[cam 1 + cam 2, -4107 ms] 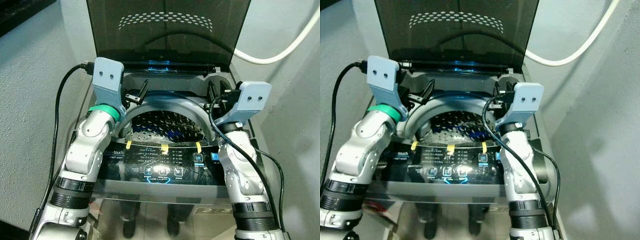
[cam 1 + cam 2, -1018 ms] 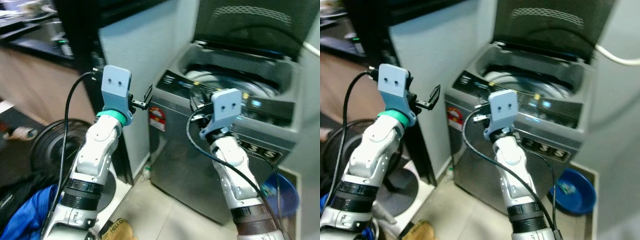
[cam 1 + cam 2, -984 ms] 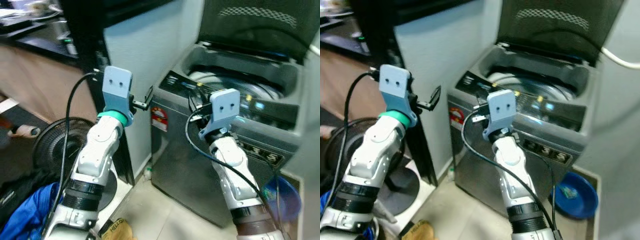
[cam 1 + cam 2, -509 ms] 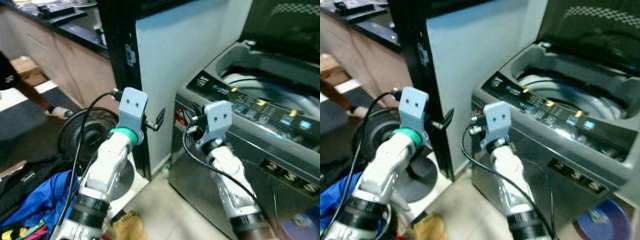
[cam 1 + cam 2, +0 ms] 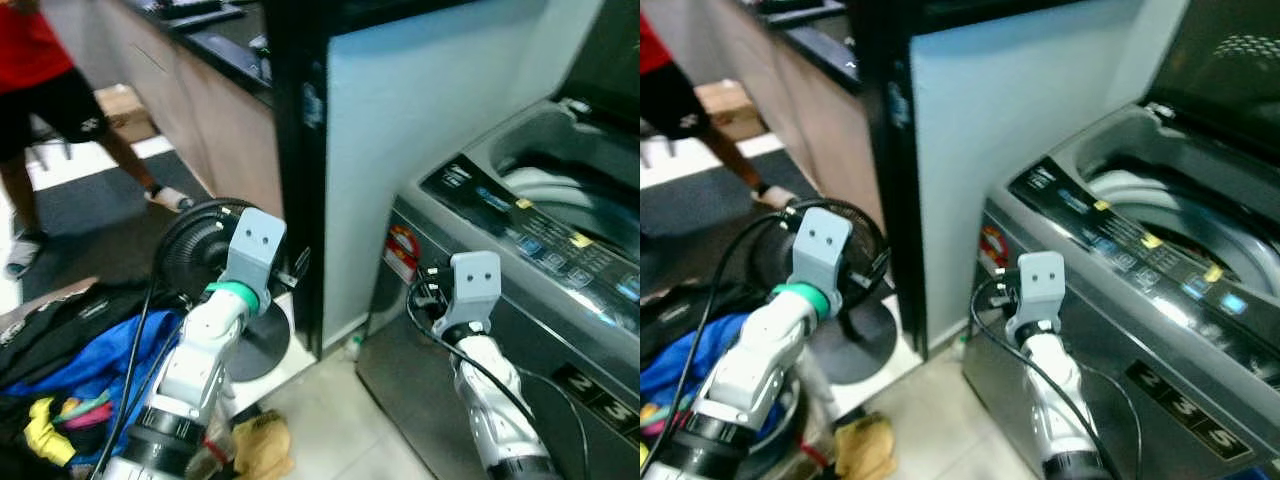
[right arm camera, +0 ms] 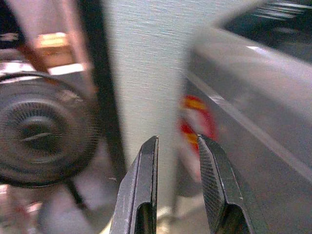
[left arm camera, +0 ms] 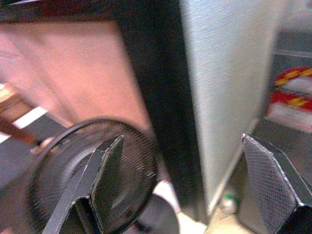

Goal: Clothes washing

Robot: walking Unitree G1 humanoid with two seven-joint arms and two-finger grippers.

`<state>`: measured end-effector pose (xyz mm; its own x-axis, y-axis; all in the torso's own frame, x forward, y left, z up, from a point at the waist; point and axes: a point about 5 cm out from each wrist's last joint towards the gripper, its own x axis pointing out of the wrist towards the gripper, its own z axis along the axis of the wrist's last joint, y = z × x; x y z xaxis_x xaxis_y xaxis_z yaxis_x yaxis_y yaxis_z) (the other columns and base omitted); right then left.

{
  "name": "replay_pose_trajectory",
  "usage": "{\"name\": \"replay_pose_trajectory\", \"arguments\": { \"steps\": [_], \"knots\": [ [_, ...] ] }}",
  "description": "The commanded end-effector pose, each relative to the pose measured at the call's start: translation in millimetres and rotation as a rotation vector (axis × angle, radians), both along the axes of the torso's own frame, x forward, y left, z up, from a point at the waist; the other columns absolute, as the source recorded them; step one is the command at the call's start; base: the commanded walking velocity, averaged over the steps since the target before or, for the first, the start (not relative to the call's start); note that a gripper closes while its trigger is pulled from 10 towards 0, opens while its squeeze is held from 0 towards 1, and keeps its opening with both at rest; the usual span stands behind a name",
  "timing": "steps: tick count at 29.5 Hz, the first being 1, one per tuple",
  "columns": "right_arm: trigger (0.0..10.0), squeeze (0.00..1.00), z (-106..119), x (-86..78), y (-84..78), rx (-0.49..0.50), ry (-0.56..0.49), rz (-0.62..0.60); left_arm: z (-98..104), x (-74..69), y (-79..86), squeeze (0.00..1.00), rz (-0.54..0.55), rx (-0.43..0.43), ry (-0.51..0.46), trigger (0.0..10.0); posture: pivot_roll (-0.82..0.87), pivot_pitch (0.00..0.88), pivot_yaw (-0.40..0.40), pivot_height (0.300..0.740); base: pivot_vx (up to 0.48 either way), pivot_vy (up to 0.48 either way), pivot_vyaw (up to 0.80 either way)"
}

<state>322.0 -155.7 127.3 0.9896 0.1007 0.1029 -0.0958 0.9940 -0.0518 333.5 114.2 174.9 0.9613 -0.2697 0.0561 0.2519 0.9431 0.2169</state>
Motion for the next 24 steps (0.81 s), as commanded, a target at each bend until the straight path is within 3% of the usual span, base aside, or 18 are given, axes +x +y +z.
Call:
{"name": "replay_pose_trajectory", "arguments": {
  "steps": [1,24],
  "knots": [
    [10.0,0.00,-7,-0.7,2.5,0.007,0.026,0.004,-6,-1.5,0.9,0.00,0.006,0.011,0.017,10.0,0.05,0.009,0.060,0.740,0.000,0.000,0.78],
    [10.0,0.00,-29,-6.4,15.4,0.000,0.083,0.090,-19,-2.9,5.5,0.00,0.026,0.041,0.042,10.0,0.05,0.010,0.058,0.740,0.000,0.000,0.78]
  ]
}}
